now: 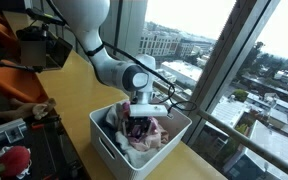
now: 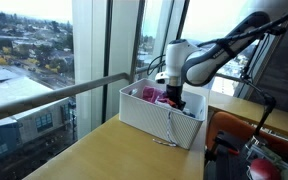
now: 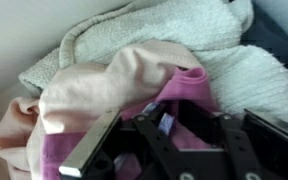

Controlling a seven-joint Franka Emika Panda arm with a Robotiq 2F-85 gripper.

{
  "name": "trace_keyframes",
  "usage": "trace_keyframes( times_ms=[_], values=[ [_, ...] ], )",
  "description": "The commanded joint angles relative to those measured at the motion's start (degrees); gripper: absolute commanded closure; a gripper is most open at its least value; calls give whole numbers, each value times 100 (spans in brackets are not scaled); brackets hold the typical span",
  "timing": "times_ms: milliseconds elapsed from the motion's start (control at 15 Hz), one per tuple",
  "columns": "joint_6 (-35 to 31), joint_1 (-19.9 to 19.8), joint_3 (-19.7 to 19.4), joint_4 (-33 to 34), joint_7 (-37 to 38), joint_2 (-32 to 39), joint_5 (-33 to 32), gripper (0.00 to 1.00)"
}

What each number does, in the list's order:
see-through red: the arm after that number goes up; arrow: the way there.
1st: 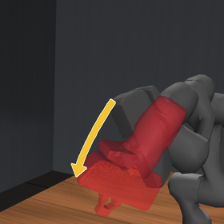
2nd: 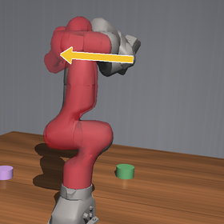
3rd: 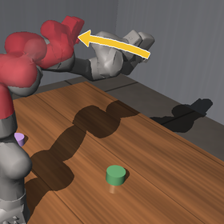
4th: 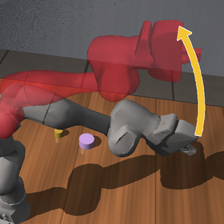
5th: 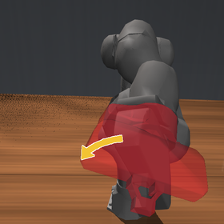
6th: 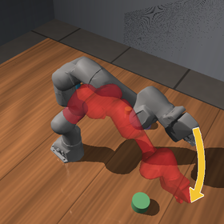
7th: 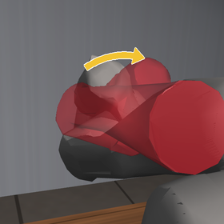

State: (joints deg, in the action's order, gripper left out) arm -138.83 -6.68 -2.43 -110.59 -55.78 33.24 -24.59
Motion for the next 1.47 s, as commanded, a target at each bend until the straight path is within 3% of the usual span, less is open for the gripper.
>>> trace_keyframes(
  times_ms=[0,400,667,867,1133,1400],
  values=[
    [16,216,-31,-1243,324,-1331,-187,46],
    [249,584,144,-2518,785,-3259,-348,1],
    [735,944,491,-3092,940,-4501,-100,0],
    [881,1375,854,-3217,1152,-4886,45,0],
    [681,1830,1226,-3120,1447,-4586,-5,0],
    [294,1835,1183,-3061,1346,-3936,-146,0]
  ],
)
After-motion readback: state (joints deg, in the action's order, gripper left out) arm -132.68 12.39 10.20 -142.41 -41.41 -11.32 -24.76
